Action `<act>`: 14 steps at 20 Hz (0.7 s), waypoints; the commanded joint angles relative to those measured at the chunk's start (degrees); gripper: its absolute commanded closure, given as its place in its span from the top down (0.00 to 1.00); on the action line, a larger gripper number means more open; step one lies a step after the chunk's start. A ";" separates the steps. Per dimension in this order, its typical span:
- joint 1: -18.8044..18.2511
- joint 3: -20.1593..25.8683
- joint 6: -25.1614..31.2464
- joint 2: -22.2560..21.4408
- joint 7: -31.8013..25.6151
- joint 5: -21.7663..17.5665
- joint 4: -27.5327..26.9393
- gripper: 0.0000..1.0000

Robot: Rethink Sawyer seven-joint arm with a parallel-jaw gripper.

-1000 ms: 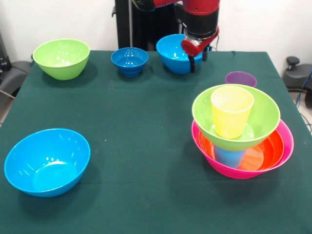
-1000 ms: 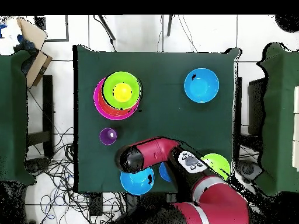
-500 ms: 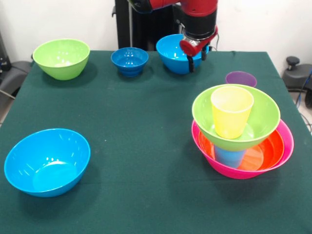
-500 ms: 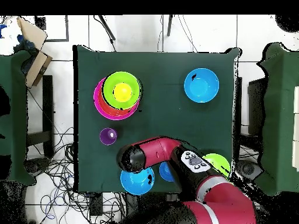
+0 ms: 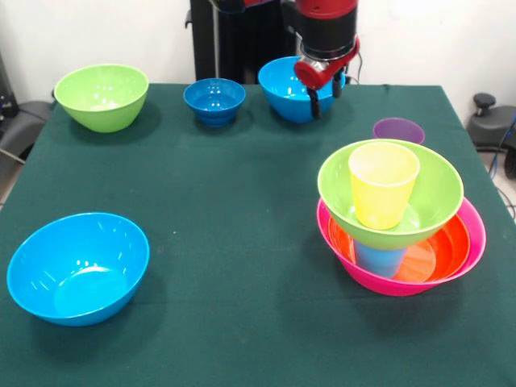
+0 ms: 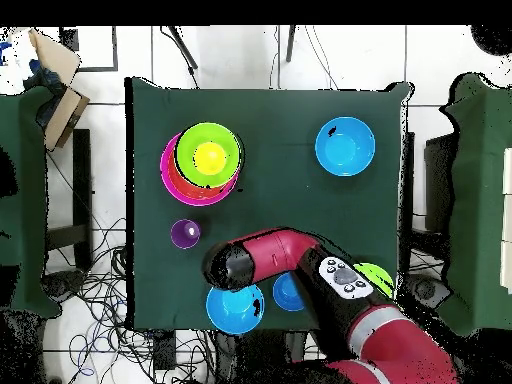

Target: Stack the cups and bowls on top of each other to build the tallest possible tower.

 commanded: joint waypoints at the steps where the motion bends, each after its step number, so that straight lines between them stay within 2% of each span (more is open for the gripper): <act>1: -2.18 5.90 7.59 -2.06 -6.46 -1.11 -0.63 1.00; 9: -6.69 8.08 10.17 -2.79 -11.79 -5.33 0.98 1.00; 14: -9.04 7.97 10.71 -1.61 -12.76 -8.52 0.67 1.00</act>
